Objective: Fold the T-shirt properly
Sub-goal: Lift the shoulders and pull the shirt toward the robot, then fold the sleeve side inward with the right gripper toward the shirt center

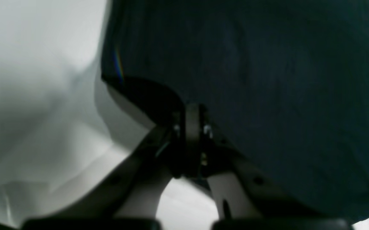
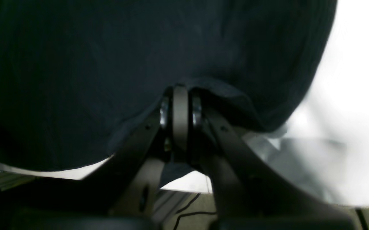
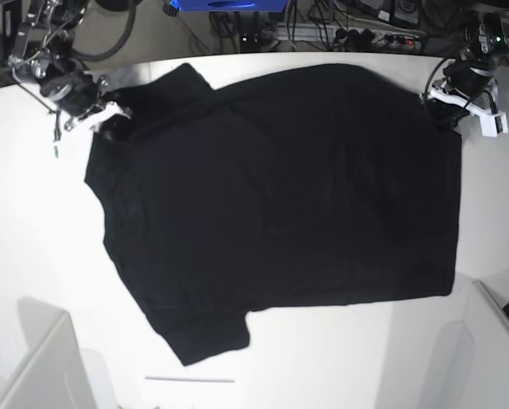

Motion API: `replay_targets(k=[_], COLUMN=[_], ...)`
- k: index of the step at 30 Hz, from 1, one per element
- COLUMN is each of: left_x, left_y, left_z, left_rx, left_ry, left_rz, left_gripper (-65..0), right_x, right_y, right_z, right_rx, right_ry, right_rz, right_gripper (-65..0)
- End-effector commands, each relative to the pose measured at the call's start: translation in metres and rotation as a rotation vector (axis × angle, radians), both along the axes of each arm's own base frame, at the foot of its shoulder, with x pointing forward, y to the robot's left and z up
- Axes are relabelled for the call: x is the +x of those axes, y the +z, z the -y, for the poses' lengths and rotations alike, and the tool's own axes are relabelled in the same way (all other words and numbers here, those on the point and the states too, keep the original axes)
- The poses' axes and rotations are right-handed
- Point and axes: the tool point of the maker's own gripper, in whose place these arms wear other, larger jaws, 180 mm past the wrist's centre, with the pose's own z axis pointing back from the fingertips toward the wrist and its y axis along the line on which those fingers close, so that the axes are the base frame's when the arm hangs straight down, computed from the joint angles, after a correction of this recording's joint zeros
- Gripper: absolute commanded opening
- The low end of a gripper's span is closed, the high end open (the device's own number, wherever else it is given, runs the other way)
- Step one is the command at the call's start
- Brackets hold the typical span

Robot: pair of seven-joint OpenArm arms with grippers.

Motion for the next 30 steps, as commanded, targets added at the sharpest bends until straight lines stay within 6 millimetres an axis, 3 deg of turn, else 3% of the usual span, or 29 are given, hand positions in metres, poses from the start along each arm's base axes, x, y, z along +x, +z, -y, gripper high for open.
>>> replay_targets(k=[1,6,14,19,24,30], left_x=[0.007,0.025,0.044,0.050,0.053,0.049], left_y=[0.010,0.028,0.032,0.034,0.022,0.012], left_z=[-0.004,-0.021,-0.016,-0.027,-0.033,-0.042], left_rx=[0.015,0.022,-0.013,-0.031,-0.051,-0.059], left_ry=[-0.004,0.072,0.052,0.155,0.180,0.208], left_rz=[0.035,0.120,0.100,0.099,0.079,0.056], left_gripper=[-65.0,-65.0,-65.0,-65.0,-65.0,-65.0], right_x=[0.011,0.033,0.057,0.073,0.093,0.112], right_y=[0.012,0.021,0.015,0.011,0.017,0.024], right_z=[0.002,-0.001,0.000,0.000,-0.021,-0.024], right_rx=[-0.005,0.007,0.045,0.074,0.090,0.105], right_ry=[0.005,0.023,0.016,0.002,0.067,0.074], right_rz=[0.049,0.075,0.065,0.062,0.088,0.113], right_gripper=[-65.0,-65.0,-65.0,-65.0,-65.0,-65.0])
